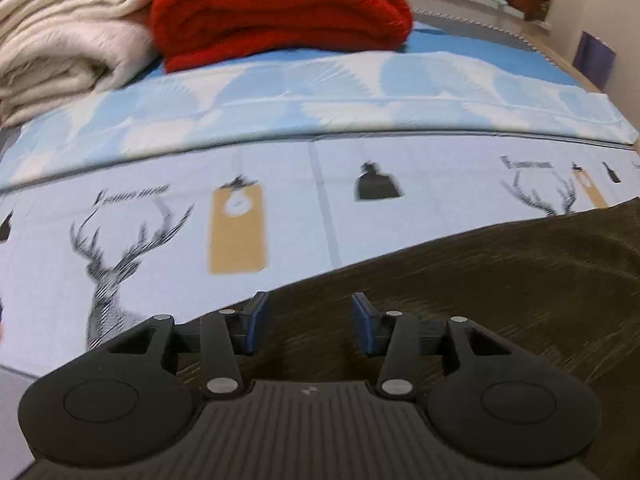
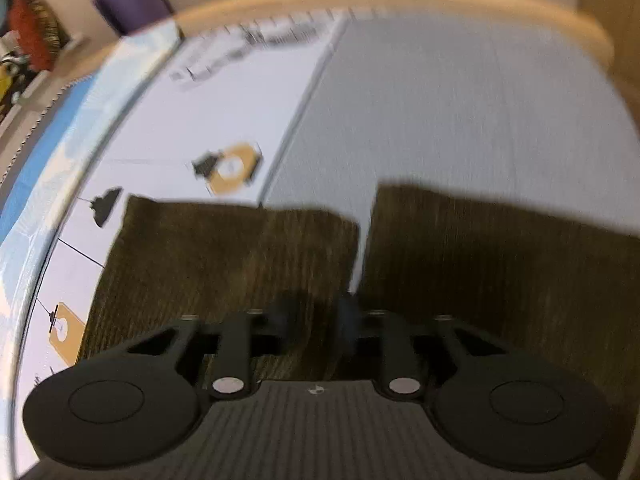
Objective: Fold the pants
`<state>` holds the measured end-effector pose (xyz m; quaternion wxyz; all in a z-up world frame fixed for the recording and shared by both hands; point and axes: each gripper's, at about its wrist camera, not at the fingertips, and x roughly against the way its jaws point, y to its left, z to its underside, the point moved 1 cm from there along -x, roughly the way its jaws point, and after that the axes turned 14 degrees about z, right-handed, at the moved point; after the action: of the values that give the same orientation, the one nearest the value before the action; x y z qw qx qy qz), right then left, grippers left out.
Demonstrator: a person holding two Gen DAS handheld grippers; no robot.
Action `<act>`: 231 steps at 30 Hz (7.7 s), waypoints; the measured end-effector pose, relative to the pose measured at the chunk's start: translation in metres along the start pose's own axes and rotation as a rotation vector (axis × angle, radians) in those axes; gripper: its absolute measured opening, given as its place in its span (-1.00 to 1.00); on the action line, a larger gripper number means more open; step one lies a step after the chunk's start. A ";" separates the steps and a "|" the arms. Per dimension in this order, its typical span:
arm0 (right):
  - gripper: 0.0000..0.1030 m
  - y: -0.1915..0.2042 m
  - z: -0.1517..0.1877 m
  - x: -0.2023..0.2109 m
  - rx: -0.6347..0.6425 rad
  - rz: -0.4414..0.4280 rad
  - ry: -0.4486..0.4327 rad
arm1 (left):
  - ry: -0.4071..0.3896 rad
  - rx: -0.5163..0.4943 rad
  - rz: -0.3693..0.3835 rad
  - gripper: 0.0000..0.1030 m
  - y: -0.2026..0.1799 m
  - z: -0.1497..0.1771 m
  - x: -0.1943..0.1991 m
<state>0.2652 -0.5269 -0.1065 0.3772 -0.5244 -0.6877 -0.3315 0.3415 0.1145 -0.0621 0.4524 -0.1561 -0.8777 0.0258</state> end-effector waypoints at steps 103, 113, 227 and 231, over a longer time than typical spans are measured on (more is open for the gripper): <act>-0.57 -0.242 -0.011 -0.010 0.354 0.016 0.045 | 0.283 0.320 -0.047 0.39 0.119 0.217 0.097; -0.80 -0.250 -0.032 0.039 0.213 -0.131 -0.172 | 0.196 0.217 0.001 -0.90 0.109 0.218 0.140; -0.76 -0.056 0.059 0.167 0.655 -0.586 -0.219 | -0.036 -0.204 0.108 -0.97 -0.074 0.100 0.137; -0.76 -0.065 0.057 0.160 0.635 -0.574 -0.186 | 0.146 -0.178 0.171 -0.95 -0.093 0.170 0.137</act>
<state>0.1660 -0.4176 0.0003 0.3490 -0.1978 -0.9043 -0.1463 0.1070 0.0833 -0.0372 0.4957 -0.2712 -0.8247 -0.0253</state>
